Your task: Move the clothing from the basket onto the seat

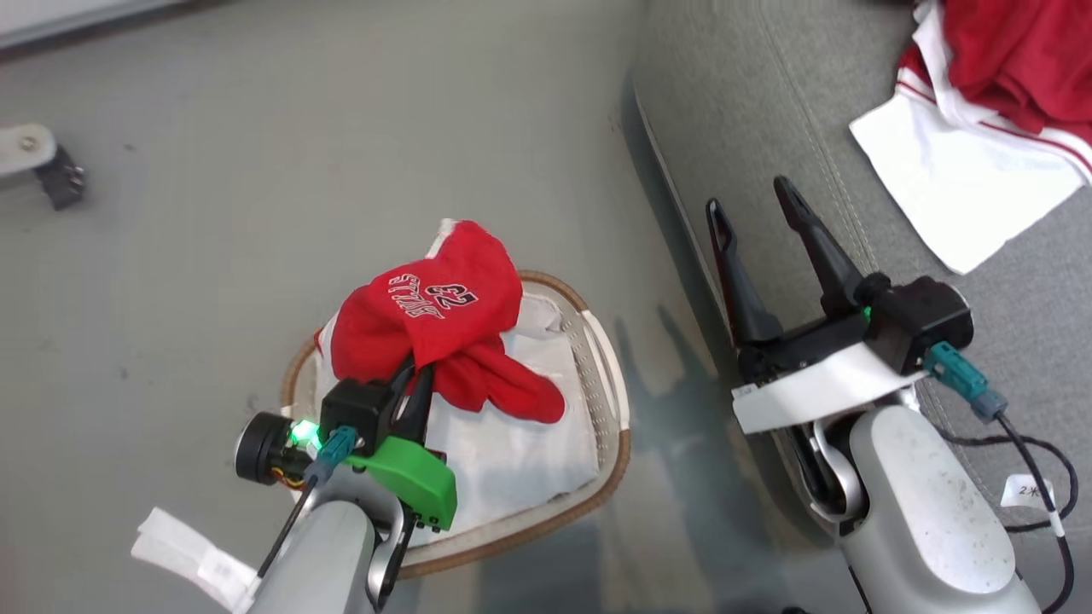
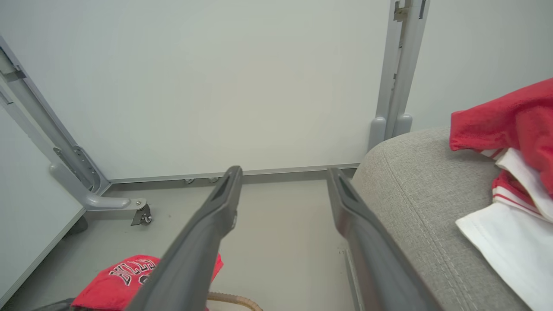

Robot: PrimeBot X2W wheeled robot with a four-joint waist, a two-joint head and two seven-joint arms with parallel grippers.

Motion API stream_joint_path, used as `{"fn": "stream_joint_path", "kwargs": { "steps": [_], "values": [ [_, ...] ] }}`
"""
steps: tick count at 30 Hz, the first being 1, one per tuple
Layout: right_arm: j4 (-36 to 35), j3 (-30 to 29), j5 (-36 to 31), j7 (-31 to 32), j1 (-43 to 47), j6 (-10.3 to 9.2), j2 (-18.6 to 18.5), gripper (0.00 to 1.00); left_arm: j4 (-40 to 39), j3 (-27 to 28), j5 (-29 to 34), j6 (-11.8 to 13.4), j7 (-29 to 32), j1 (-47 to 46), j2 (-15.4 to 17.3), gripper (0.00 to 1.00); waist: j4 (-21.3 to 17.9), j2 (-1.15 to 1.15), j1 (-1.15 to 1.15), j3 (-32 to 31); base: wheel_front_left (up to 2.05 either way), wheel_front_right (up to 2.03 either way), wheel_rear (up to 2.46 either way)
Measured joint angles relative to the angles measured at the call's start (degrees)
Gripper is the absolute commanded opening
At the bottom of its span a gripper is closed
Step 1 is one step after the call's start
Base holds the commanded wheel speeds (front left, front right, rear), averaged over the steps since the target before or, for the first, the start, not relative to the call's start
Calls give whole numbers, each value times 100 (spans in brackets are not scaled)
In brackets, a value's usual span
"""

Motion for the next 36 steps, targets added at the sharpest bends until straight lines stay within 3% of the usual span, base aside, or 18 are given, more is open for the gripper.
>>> {"fn": "stream_joint_path", "kwargs": {
  "steps": [18,36],
  "values": [
    [388,102,-126,0,839,0,1,100,-1648,218,-283,-53,0,580,-13,0,750,0,0,-1373,0,0,0],
    [632,692,-181,0,1272,0,-23,100,-2642,142,-490,-45,0,651,-14,0,999,0,0,-2157,0,0,0]
  ]
}}
